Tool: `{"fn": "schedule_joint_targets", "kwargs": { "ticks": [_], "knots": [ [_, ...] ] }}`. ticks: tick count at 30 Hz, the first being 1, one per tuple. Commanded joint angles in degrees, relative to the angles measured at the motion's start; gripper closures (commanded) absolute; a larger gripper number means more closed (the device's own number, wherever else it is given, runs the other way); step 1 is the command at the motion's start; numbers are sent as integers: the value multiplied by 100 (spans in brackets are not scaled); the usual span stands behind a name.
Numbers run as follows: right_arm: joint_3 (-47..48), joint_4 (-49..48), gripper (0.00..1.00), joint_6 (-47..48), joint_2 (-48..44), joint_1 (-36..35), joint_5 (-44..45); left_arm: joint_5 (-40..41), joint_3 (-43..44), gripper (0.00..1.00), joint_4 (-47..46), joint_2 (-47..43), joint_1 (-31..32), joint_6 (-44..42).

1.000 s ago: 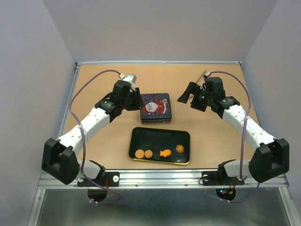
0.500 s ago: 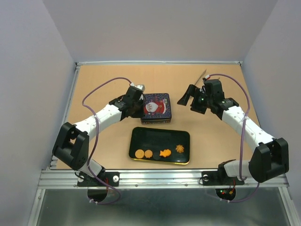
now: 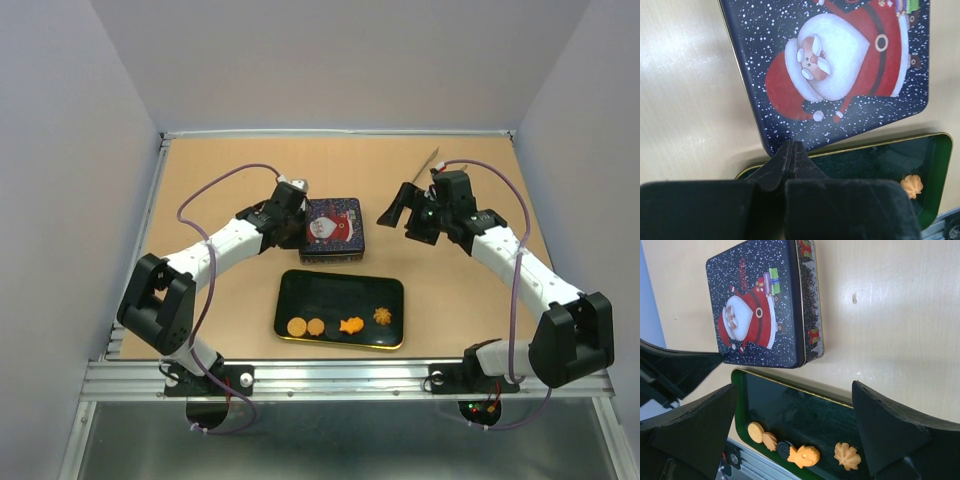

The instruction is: Pack the cookies

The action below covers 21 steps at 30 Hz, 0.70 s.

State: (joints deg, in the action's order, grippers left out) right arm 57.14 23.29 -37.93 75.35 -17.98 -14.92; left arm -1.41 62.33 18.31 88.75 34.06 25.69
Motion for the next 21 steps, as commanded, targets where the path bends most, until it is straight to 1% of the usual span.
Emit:
{"fn": "schedule_joint_targets", "kwargs": {
  "ticks": [1,4,5,12,15,21],
  "knots": [
    [-72,-176,0,76,-91,-4,24,97,-580,100,139,-33,30,304],
    [-63,-175,0,102,-56,-4,50,88,-915,100,-11,-121,30,305],
    [-54,-167,0,93,-47,-13,50,271,-924,100,6,-112,30,296],
    [33,-167,0,128,85,-4,33,325,-608,100,112,54,21,252],
    [69,-158,0,155,85,-4,50,431,-336,100,270,2,30,243],
    [200,-123,0,286,-3,-4,147,650,622,100,665,-375,30,59]
  ]
}}
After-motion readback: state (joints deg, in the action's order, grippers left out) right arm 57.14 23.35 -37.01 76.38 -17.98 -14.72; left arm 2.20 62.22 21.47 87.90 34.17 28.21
